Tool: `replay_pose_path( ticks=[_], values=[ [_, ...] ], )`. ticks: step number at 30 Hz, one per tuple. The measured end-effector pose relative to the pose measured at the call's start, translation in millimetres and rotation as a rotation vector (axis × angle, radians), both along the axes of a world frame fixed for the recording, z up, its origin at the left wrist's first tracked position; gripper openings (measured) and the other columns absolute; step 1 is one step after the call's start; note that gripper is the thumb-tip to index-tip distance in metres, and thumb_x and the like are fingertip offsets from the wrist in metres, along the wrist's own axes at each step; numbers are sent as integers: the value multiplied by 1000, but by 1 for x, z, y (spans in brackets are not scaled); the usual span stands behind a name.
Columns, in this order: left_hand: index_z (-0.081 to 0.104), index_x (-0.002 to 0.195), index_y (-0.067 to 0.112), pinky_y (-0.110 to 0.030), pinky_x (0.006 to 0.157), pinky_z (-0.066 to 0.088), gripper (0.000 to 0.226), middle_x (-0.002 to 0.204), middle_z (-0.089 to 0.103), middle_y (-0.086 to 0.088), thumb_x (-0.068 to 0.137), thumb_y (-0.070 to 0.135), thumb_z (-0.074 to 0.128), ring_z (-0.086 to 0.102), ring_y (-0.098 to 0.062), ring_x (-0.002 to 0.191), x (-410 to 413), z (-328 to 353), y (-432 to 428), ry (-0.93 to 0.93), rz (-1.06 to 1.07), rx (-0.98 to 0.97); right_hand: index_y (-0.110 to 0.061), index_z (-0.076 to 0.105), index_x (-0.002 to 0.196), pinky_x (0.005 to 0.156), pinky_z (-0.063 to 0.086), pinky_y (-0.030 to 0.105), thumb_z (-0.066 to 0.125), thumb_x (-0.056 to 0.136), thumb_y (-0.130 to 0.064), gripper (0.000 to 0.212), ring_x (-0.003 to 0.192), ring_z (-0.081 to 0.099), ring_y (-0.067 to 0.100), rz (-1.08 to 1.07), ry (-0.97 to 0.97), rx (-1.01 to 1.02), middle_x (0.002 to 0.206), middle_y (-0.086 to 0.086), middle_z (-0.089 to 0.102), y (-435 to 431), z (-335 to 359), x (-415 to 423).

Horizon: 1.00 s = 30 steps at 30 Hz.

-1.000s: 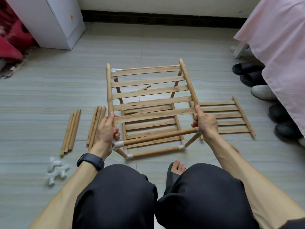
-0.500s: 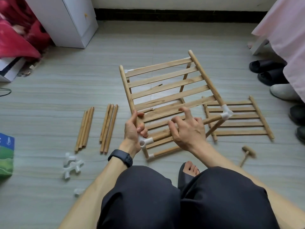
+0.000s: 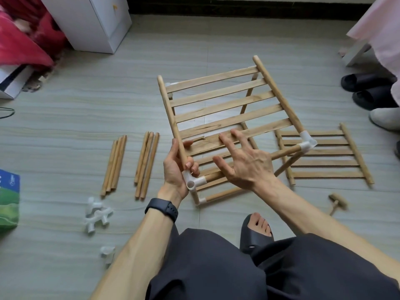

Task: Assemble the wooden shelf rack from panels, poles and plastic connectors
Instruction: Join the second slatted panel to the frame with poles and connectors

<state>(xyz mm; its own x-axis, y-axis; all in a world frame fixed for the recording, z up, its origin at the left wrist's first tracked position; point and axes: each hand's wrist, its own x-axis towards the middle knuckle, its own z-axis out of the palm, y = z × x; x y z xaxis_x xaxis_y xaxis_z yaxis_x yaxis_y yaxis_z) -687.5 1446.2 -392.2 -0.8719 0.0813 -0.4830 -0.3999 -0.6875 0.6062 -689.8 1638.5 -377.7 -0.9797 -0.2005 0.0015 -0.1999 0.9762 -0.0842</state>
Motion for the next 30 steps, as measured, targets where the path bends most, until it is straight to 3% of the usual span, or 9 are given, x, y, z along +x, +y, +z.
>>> replay_pose_path(
  ticks=[5, 9, 14, 17, 22, 25, 28, 30],
  values=[
    [64, 73, 20, -23, 43, 22, 51, 42, 29, 6, 96, 62, 48, 28, -10, 37, -2, -1, 8, -76, 50, -36, -41, 15, 160, 57, 45, 29, -6, 84, -85, 91, 96, 70, 31, -6, -51, 9, 168, 2, 17, 0, 2, 3],
    [63, 82, 20, -24, 42, 20, 48, 47, 34, 5, 93, 66, 52, 26, -10, 40, -6, 0, 8, -122, 74, -106, -40, 16, 160, 59, 44, 29, -3, 85, -82, 88, 98, 69, 32, -8, -67, 0, 168, 4, 17, -2, 6, 0],
    [68, 100, 19, -26, 45, 33, 62, 54, 39, 2, 83, 77, 58, 35, -12, 45, -4, -2, 8, -118, 98, -316, -39, 15, 161, 56, 39, 27, 0, 87, -80, 85, 94, 69, 31, -14, -73, 0, 168, 6, 16, -3, 5, -1],
    [68, 92, 20, -24, 46, 34, 56, 63, 47, 1, 85, 75, 57, 36, -10, 44, -4, -2, 8, -82, 115, -337, -40, 15, 160, 54, 33, 25, 3, 89, -79, 82, 93, 69, 31, -16, -73, 5, 168, 5, 17, -2, 4, -1],
    [62, 87, 22, -20, 44, 26, 46, 64, 28, 0, 93, 67, 53, 28, -8, 42, -5, 0, 8, -104, 90, -187, -42, 16, 160, 59, 35, 29, 4, 89, -79, 80, 99, 69, 34, -34, -85, 13, 169, 3, 16, -3, 4, -2],
    [68, 96, 22, -22, 54, 28, 50, 66, 37, 3, 86, 71, 60, 31, -8, 51, -3, 1, 9, -134, 109, -236, -42, 14, 160, 61, 36, 30, 5, 90, -78, 79, 101, 68, 35, -35, -87, 5, 169, 3, 16, -2, 3, -2],
    [74, 86, 26, -20, 57, 34, 49, 70, 51, 6, 83, 73, 63, 36, -6, 51, -2, 1, 9, -128, 121, -283, -42, 14, 160, 62, 37, 31, 5, 90, -78, 80, 101, 68, 36, -34, -88, -9, 169, 4, 16, -2, 3, -3],
    [74, 84, 27, -22, 60, 38, 50, 65, 47, 8, 81, 76, 62, 38, -6, 52, -2, 1, 9, -135, 125, -323, -42, 15, 160, 63, 37, 31, 5, 89, -78, 79, 101, 67, 36, -40, -79, -11, 169, 4, 17, -2, 3, -3]
  ],
)
